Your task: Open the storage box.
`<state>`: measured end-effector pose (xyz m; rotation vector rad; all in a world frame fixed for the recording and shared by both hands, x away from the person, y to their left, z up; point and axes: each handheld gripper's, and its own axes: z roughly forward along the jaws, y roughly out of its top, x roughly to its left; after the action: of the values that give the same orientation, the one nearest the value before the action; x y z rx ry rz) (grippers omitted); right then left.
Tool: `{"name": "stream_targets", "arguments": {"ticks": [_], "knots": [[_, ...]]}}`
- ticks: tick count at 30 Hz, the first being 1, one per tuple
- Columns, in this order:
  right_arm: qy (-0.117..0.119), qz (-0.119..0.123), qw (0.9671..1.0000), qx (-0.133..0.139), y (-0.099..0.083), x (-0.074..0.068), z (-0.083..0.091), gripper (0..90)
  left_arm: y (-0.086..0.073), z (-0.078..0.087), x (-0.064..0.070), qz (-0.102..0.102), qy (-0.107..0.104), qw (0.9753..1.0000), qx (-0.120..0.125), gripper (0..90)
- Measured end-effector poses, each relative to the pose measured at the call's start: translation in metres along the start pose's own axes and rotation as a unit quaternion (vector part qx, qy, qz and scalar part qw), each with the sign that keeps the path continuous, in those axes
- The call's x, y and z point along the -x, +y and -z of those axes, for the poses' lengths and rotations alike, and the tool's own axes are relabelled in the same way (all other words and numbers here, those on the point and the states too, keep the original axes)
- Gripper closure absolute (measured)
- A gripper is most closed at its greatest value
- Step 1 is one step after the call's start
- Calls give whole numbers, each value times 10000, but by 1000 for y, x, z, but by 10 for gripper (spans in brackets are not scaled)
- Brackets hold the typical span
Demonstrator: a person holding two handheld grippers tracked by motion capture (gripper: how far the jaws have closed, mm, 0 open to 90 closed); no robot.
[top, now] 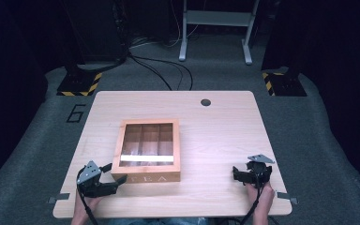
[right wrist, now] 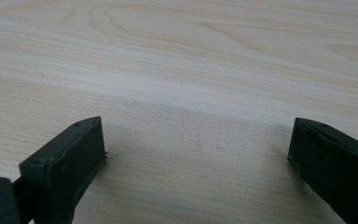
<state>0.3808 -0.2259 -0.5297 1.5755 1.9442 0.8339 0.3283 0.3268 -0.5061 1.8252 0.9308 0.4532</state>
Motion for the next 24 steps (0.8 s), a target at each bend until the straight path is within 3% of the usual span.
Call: {"name": "stream_targets", "arguments": {"ticks": [8,24], "knots": [[-9,-18,10000,-2,0,0,0,33,-2,1,0,33,-12,10000,69,229],[0,-23,10000,-15,0,0,0,33,1,1,2,-103,94,9998,126,232]]}}
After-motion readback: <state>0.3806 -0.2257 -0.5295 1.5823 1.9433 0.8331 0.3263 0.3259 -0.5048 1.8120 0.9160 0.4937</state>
